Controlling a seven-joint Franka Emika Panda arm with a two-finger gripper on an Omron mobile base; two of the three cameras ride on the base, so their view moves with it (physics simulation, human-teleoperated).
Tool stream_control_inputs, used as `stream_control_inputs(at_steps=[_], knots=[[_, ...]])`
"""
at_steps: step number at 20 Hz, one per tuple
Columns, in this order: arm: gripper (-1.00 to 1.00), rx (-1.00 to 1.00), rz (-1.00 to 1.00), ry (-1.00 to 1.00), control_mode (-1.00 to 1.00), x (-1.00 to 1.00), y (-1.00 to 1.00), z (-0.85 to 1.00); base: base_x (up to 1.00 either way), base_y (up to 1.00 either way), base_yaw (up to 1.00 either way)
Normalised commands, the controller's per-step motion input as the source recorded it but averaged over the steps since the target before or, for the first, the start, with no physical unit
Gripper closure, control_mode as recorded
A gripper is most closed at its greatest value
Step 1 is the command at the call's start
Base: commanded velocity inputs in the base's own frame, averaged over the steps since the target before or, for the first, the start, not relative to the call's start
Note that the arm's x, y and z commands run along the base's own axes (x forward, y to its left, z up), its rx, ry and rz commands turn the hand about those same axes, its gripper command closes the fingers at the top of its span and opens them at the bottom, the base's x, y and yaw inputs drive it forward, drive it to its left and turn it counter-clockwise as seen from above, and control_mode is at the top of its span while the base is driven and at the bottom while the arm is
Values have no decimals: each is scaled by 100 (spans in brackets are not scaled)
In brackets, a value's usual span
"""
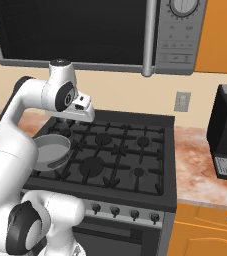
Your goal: Put the carrot and garlic in the pot. Retrieve the spatula and lightly stir the vegetables in the pot.
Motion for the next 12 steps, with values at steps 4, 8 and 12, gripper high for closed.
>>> stream_control_inputs(at_steps=[4,8,12], knots=[[-100,0,0,12,-100,0,0,-7,0,0,0],[-100,0,0,8,-100,-17,-2,-2,0,0,0],[-100,4,0,5,-100,-23,-18,-12,0,0,0]])
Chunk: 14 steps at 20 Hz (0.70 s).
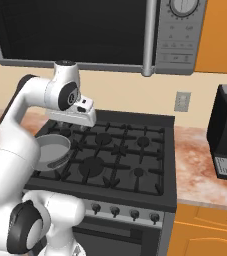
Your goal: Put the carrot and garlic in the pot. Retrieve the spatula and lightly stir the vegetables in the pot.
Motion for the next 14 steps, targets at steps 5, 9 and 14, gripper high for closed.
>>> stream_control_inputs(at_steps=[5,9,14], knots=[[-100,1,0,2,-100,-35,0,-17,0,0,0],[-100,0,0,0,-100,-54,11,-19,0,0,0],[-100,0,0,-2,-100,-22,8,-30,0,0,0]])
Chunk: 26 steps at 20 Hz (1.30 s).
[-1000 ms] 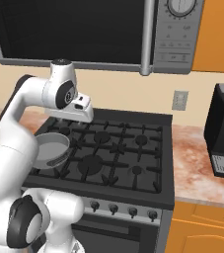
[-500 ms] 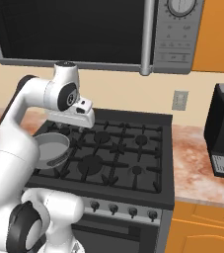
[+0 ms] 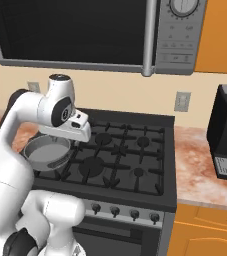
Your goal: Put the carrot and garlic in the pot. Retrieve the spatula and lightly stir the vegetables in the pot.
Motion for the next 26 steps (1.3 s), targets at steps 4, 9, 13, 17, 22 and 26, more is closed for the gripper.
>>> stream_control_inputs(at_steps=[4,9,13,17,22,26], knots=[[-100,0,0,0,-100,-2,41,-26,0,0,0],[-100,0,0,0,-100,0,52,-12,0,0,0],[-100,0,0,-7,-100,0,100,-25,0,0,0],[-100,0,0,-13,-100,1,100,-39,0,0,0],[-100,-2,-6,-21,-100,24,100,-26,0,0,0],[-100,0,-8,-12,-100,62,96,-45,0,0,0]])
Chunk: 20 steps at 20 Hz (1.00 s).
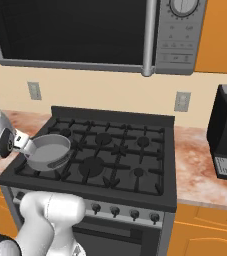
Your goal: Put the carrot and garlic in the pot. Retrieve the spatula and lightly stir the vegetables in the pot.
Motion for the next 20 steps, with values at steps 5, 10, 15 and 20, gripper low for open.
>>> stream_control_inputs(at_steps=[5,10,15,20], knots=[[-100,0,4,-12,-100,9,52,-7,0,0,0],[-100,0,6,1,-100,-28,71,3,0,0,0],[-100,0,35,37,-100,14,98,2,0,0,0],[-100,-3,25,36,-100,48,78,0,0,0,0]])
